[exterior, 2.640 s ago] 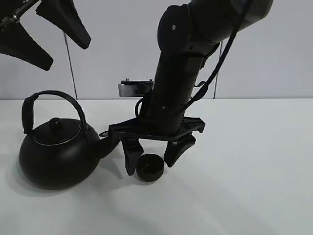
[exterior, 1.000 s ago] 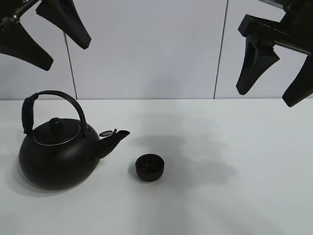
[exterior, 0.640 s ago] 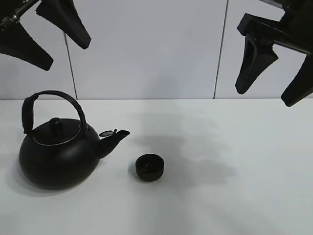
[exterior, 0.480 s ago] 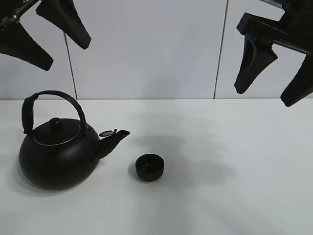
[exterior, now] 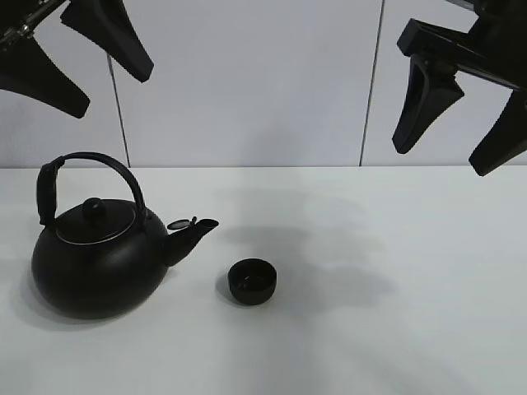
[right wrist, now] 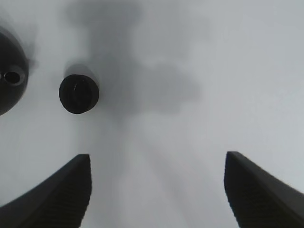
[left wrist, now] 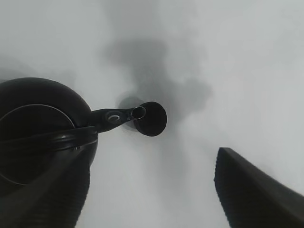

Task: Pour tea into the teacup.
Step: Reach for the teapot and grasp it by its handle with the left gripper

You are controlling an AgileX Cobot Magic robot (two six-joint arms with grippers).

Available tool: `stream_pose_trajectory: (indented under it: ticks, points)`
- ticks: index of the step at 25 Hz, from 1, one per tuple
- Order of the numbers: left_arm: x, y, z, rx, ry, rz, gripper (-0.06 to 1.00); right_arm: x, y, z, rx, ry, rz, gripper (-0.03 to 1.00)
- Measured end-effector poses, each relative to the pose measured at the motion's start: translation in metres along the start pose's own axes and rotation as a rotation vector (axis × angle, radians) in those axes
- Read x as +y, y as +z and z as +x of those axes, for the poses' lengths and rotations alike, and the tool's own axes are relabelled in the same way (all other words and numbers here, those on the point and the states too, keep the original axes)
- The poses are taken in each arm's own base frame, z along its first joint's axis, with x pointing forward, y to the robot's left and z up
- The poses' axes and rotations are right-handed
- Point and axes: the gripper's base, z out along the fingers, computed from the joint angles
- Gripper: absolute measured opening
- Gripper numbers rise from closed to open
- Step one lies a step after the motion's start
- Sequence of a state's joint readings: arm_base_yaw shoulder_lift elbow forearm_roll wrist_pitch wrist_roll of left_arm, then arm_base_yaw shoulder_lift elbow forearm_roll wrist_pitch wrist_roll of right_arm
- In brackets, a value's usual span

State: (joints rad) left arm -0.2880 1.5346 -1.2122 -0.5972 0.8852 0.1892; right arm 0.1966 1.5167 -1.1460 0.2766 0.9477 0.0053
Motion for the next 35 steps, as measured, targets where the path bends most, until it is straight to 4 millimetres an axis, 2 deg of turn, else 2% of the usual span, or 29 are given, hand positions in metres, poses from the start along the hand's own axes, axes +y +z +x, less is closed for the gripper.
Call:
stream_pose_trajectory:
  ticks: [13,16,18,21,25,30,35]
  points:
    - [0.002,-0.001,-0.011,-0.116,0.004,-0.021,0.53,0.000,0.001,0.000,-0.002,0.002,0.000,0.54]
    - [0.001,-0.004,-0.016,-0.190,0.033,-0.017,0.53,0.000,0.001,0.000,-0.002,0.002,0.000,0.54]
    - [-0.002,-0.014,-0.015,-0.293,0.078,-0.020,0.53,0.000,0.001,0.000,-0.002,0.002,0.000,0.54]
    - [0.000,-0.032,-0.001,-0.455,0.160,-0.058,0.53,0.000,0.001,0.000,-0.003,0.002,0.000,0.54]
    - [0.012,-0.045,0.033,-0.596,0.269,-0.172,0.53,0.000,0.001,0.000,-0.003,0.002,0.000,0.54]
    - [0.036,-0.036,0.071,-0.590,0.416,-0.334,0.53,0.000,0.001,0.000,-0.003,0.002,0.000,0.54]
    - [0.052,-0.026,0.089,-0.562,0.445,-0.415,0.51,0.000,0.001,0.000,-0.005,0.002,0.000,0.54]
